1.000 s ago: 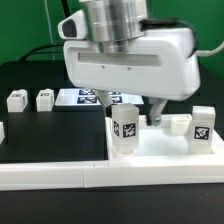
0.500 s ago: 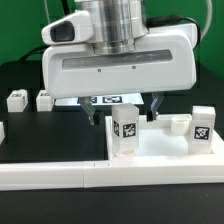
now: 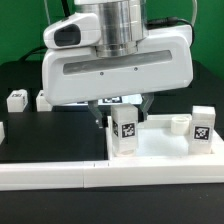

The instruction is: Assemble square table

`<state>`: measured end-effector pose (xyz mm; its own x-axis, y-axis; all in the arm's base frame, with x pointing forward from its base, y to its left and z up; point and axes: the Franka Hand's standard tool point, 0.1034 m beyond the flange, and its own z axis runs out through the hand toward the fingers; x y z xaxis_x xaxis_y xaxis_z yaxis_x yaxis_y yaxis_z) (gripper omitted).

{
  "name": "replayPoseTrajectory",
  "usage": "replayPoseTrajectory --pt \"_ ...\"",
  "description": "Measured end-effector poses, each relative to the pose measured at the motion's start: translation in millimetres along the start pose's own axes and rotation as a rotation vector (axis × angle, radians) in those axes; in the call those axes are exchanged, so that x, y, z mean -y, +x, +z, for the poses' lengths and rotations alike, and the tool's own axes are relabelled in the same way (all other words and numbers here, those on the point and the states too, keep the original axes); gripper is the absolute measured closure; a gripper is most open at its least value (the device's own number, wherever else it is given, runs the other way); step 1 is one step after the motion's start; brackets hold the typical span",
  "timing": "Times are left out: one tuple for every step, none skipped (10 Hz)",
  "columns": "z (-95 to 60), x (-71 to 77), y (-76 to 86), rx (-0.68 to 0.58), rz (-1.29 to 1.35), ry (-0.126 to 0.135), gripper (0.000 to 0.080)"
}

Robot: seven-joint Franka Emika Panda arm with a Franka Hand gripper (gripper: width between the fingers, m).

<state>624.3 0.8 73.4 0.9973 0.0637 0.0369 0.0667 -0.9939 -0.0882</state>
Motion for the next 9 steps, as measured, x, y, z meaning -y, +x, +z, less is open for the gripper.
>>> replayPoseTrajectory --pt "0.1 1.3 0.1 -0.001 0.115 0.006 0.0512" --pt "0.1 1.4 0.2 -0.001 0.142 0.006 0.0511" --pt "0.2 1.4 0.1 -0.001 0.226 0.009 0.0511" --pt "0.1 1.4 0.2 0.0 0.306 0.01 0.0511" --pt "-2.4 0.3 2.2 0.023 0.481 0.024 0.0511" --pt "-1.8 -0.1 2.6 0.035 0.631 0.034 0.0511" --pt "-1.6 -0.4 2.6 0.042 0.821 0.051 0.0511" --pt "-1.1 -0.4 2.3 0.05 1.024 0.068 0.0511" --pt "1.3 0.5 1.4 0.047 1.142 0.078 0.0511"
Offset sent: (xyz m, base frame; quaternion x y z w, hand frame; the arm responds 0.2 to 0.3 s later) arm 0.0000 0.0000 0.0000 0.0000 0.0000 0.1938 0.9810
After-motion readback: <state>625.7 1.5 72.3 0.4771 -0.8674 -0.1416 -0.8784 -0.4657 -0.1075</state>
